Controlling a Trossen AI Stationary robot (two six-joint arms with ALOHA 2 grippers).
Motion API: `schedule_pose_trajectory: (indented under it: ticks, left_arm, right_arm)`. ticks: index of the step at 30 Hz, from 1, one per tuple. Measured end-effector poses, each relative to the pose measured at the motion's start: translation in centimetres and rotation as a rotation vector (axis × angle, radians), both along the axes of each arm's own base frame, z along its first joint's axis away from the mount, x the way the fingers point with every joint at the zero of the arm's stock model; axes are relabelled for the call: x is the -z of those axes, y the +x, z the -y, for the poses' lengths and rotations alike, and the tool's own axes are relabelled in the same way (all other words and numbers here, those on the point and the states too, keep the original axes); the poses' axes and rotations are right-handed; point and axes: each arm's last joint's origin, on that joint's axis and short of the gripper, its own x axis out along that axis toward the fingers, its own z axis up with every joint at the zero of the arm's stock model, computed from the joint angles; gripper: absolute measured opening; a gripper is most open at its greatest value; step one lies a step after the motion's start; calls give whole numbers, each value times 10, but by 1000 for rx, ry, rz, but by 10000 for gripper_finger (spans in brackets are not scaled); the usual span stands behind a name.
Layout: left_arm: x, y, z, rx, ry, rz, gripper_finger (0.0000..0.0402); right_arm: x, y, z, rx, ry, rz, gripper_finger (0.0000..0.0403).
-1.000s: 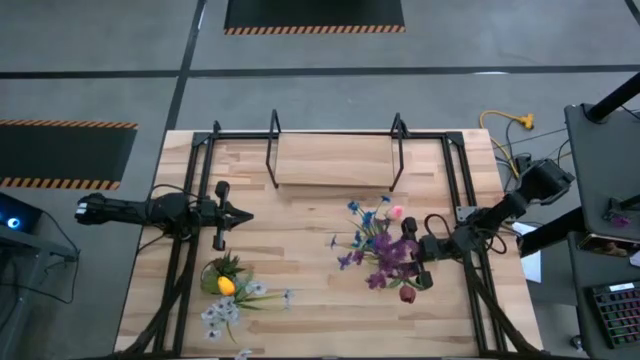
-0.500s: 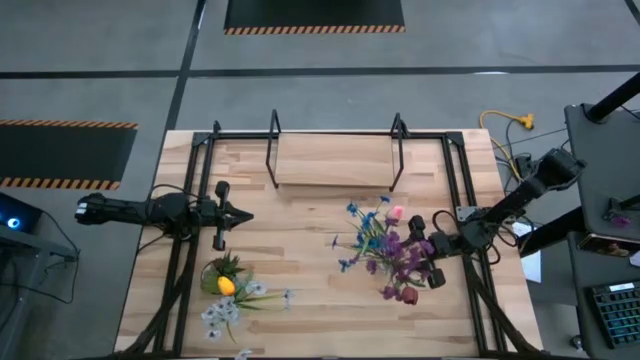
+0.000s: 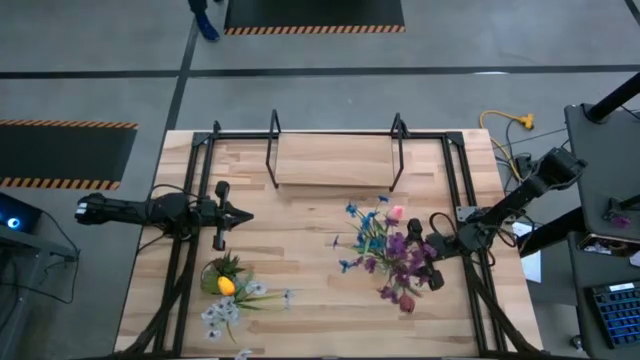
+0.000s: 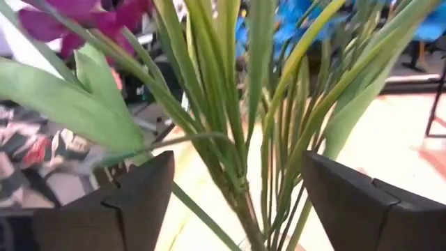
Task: Pick and place flowers into a vace then onto a shelf
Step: Put the right transparent vase on the shelf
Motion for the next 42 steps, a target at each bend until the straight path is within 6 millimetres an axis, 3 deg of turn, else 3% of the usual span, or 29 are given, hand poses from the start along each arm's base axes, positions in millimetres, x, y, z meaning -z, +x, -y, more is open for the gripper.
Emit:
schedule_pose_trajectory:
  ticks: [8, 19, 26, 36, 42]
  left_arm:
    - [0, 0, 0, 0, 0, 0, 0]
    - [0, 0, 0, 0, 0, 0, 0]
    - [0, 0, 0, 0, 0, 0, 0]
    - [0, 0, 0, 0, 0, -1, 0]
    - [0, 0, 0, 0, 0, -1, 0]
  right_arm:
    - [-10, 11, -8, -19, -91, -103, 326]
    - [-47, 12, -9, 71, -76, -490, 325]
    - [-60, 14, -10, 87, -81, -502, 325]
    - [-58, 9, -6, 104, -81, -557, 325]
    - [-73, 4, -2, 147, -51, -642, 325]
